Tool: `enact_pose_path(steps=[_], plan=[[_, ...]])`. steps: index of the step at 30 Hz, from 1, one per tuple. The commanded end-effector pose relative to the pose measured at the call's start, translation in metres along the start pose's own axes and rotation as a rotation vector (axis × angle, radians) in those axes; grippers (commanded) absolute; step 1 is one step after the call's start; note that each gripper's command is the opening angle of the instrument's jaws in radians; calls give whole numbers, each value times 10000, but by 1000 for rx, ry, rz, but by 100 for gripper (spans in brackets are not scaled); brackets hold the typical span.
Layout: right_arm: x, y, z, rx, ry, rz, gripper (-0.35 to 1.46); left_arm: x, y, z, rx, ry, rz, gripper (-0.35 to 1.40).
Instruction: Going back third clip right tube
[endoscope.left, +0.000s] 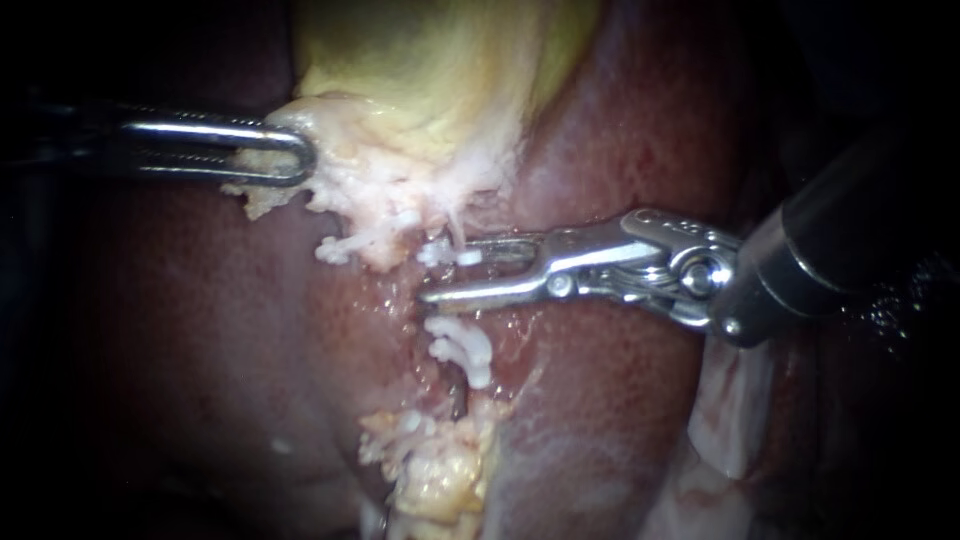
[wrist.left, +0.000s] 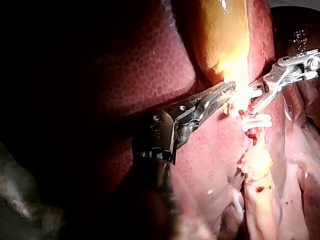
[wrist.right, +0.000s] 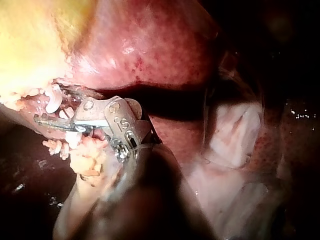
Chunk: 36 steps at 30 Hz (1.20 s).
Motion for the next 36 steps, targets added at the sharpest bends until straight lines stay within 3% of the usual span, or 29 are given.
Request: enact_pose_path(steps=[1, 7, 12, 19, 31, 36], plan=[[-1, 0, 2, 10, -6, -2, 50, 0, 0, 0, 1, 0, 0, -35], [-4, -1, 10, 24, -14, -16, 50, -1, -1, 0, 1, 0, -5, -35], [-3, 9, 8, 16, -24, -40, 50, -1, -1, 1, 1, 0, -5, -35], [-8, 20, 3, -39, -129, -81, 50, -1, -1, 1, 1, 0, -5, -35], [-8, 11, -35, -15, -145, -186, 50, -1, -1, -1, 1, 0, -5, -35], [-1, -1, -55, 2, -149, -281, 50, -2, -2, -1, 0, 0, -5, -35]])
